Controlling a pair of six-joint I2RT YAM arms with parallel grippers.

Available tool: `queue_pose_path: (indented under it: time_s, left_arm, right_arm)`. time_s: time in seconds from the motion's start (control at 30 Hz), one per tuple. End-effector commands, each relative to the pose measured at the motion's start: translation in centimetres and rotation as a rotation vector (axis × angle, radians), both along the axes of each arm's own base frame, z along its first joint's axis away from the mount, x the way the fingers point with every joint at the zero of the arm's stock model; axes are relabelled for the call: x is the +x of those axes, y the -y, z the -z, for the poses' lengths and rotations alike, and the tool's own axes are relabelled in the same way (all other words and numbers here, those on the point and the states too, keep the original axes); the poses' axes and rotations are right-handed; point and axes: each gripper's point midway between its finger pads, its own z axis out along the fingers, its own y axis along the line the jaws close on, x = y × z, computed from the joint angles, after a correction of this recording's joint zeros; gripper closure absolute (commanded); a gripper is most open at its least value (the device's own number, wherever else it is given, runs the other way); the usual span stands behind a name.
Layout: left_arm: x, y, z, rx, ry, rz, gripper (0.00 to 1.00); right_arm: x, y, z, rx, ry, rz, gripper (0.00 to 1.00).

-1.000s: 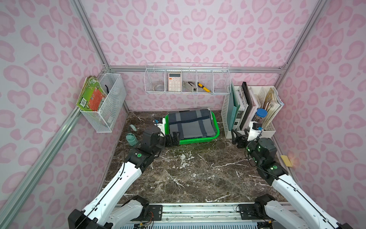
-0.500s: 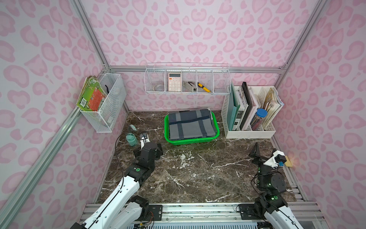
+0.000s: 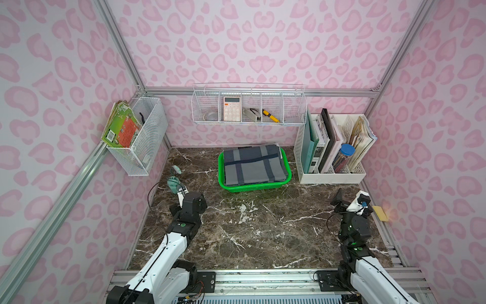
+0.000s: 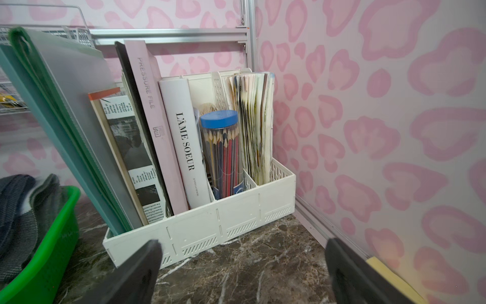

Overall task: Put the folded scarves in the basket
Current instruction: Reset both arms

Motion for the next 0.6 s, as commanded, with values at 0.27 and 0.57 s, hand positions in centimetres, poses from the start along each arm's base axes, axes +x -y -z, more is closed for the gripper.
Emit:
queue_pose_path:
  time_s: [0.27, 0.57]
  left_arm:
    - [2.5, -1.5, 1.9, 0.057, 0.044, 0.015, 0.02]
    - [4.5, -1.2, 1.9, 0.110, 0.109, 0.078, 0.01]
  right_arm:
    - [5.1, 0.1, 3.4, -0.045, -0.194, -0.042, 0.01]
    - [5.7, -0.2, 5.0, -0.053, -0.169, -0.092, 0.01]
